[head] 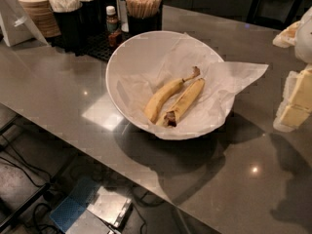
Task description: Pick banana from white bowl
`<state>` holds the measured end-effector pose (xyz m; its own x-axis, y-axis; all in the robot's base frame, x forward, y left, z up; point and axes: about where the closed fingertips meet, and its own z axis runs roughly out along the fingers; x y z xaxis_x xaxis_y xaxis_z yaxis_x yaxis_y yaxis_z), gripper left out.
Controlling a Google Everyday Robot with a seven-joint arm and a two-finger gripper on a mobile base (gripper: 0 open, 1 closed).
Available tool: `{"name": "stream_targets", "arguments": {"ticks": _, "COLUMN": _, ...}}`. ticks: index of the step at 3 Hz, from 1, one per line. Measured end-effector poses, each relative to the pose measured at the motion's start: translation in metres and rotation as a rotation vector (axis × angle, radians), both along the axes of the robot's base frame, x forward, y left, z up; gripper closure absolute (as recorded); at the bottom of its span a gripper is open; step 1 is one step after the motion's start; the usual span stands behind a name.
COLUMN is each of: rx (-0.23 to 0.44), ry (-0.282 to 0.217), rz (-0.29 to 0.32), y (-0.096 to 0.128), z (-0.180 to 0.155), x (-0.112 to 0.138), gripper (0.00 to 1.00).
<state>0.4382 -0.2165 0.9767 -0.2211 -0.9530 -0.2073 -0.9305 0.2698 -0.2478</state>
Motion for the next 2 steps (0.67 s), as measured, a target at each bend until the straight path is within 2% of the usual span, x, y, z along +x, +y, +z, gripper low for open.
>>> {"name": "stream_targets", "arguments": {"ticks": 2, "rx": -0.001, "ry": -0.007, "rz": 0.020, "y": 0.0058, "z": 0.0025, "x": 0.0007, "gripper": 0.00}}
